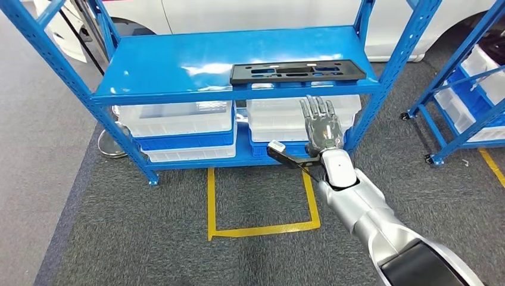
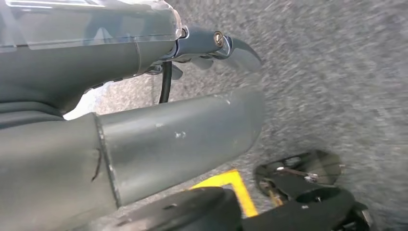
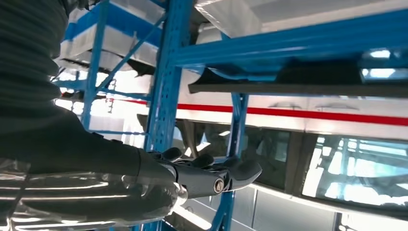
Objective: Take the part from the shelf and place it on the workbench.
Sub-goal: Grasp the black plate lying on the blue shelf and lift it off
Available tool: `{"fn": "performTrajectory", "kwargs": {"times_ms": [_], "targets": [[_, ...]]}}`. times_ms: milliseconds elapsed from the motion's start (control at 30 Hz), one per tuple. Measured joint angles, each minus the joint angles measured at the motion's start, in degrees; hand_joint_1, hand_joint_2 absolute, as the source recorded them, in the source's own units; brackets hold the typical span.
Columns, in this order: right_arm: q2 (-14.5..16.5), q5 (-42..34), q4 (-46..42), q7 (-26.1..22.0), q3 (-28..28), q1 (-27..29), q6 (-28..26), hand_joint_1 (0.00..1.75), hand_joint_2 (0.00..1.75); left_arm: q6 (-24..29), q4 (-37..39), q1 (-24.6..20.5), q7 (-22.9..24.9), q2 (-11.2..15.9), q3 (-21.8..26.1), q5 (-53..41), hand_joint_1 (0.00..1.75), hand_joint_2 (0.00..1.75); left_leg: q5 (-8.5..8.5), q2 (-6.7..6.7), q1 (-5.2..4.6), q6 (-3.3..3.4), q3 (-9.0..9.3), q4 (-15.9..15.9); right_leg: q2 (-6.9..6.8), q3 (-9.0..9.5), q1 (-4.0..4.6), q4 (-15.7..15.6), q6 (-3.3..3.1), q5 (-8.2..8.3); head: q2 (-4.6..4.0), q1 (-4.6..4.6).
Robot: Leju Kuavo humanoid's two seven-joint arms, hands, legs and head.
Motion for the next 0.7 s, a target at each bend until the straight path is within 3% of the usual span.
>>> {"fn": "performTrajectory", "kwargs": {"times_ms": [67,100,133,167,233,300,367,467,500,567,600,633,667,700], "targets": [[0.21,0.25,0.00,-0.07,0.00,0.19,0.04,0.00,1.75,0.00,0.00,-0.05,0.02,0.00,-0.01,0.01,0.00,0.00,-2.46,-0.03,-0.14,0.08,-5.07,7.28,0.11,0.96,0.29,-0.05,-0.44,-0.79,0.00,-0.06],[0.27,0.41,0.00,-0.11,0.00,0.41,0.05,0.00,1.75,0.00,0.00,0.02,0.07,0.00,-0.01,0.00,0.00,0.00,-3.08,-0.04,-0.25,0.20,-7.21,9.48,0.21,1.59,0.51,-0.04,-0.55,-1.30,0.00,-0.06],[0.32,0.57,0.00,-0.15,0.00,0.60,0.04,0.00,1.75,-0.01,0.00,0.13,0.14,0.00,-0.01,-0.03,0.00,0.00,-2.62,-0.05,-0.37,0.41,-8.55,9.85,0.34,2.31,0.73,-0.04,-0.63,-1.84,0.00,-0.06],[0.39,0.75,-0.01,-0.14,0.00,0.69,0.02,0.00,1.75,-0.05,0.01,0.24,0.25,0.00,0.00,-0.08,0.00,0.00,-0.75,-0.07,-0.53,0.74,-9.03,8.24,0.46,3.12,0.94,-0.04,-0.67,-2.40,0.00,-0.06],[0.65,1.18,-0.01,-0.01,0.00,0.64,-0.03,0.00,1.75,-0.15,0.05,0.37,0.49,0.02,0.01,-0.27,0.00,0.00,5.55,-0.20,-0.99,1.76,-8.32,1.67,0.64,4.76,1.27,-0.02,-0.64,-3.52,0.00,-0.02],[0.99,1.64,-0.02,0.11,0.00,0.56,-0.11,0.00,1.75,-0.30,0.19,0.23,0.68,0.04,0.03,-0.55,0.00,0.00,9.00,-0.30,-1.45,2.57,-7.57,-3.12,0.81,5.52,1.44,0.03,-0.22,-4.41,0.00,-0.05],[1.32,1.94,-0.04,0.08,0.00,0.59,-0.24,0.00,1.75,-0.44,0.28,0.05,0.78,0.03,0.06,-0.76,0.00,0.00,8.97,-0.39,-1.67,2.82,-7.34,-4.14,0.91,5.58,1.44,-0.04,0.46,-4.99,0.00,-0.12],[1.65,2.18,-0.37,-0.02,-0.02,0.35,-0.37,0.00,1.75,-0.49,0.28,0.00,0.90,-0.21,0.08,-0.88,0.00,0.00,9.22,-0.34,-1.18,3.30,-6.46,-5.08,0.57,4.81,1.46,1.56,1.30,-6.50,0.00,-0.10],[1.69,2.30,-0.46,-0.14,-0.02,0.24,-0.39,0.00,1.75,-0.49,0.28,-0.05,0.91,-0.28,0.08,-0.93,0.00,0.00,9.10,-0.30,-1.04,3.53,-6.07,-5.34,0.40,3.50,1.39,4.02,1.61,-7.66,0.00,-0.08],[1.70,2.57,-0.49,-0.59,-0.02,0.40,-0.45,0.00,1.75,-0.48,0.28,-0.19,0.91,-0.26,0.11,-1.03,0.00,0.00,8.57,-0.33,-1.06,3.90,-5.44,-5.45,0.23,-0.81,1.06,11.37,2.16,-10.11,0.00,-0.08],[1.70,2.68,-0.49,-0.93,-0.02,0.73,-0.46,0.00,1.75,-0.49,0.28,-0.23,0.91,-0.26,0.13,-1.09,0.00,0.00,8.23,-0.38,-1.06,3.96,-5.07,-5.44,0.20,-2.88,0.87,14.27,2.37,-10.43,0.00,-0.08],[1.73,2.75,-0.48,-1.34,-0.02,1.09,-0.46,0.00,1.75,-0.50,0.28,-0.21,0.91,-0.26,0.15,-1.13,0.00,0.00,7.88,-0.44,-1.05,3.94,-4.63,-5.43,0.16,-4.16,0.69,15.34,2.52,-9.65,0.00,-0.07],[1.79,2.85,-0.48,-1.84,-0.02,1.36,-0.45,0.00,1.75,-0.55,0.28,-0.14,0.92,-0.27,0.17,-1.18,0.00,0.00,7.47,-0.50,-1.04,3.86,-4.11,-5.40,0.09,-4.29,0.54,14.01,2.57,-7.62,0.00,-0.07],[1.86,3.00,-0.49,-2.36,-0.01,1.52,-0.42,0.00,1.75,-0.60,0.28,-0.08,0.92,-0.27,0.18,-1.25,0.00,0.00,7.06,-0.55,-1.04,3.74,-3.55,-5.36,-0.01,-3.40,0.45,10.68,2.50,-4.78,0.00,-0.07]]}}
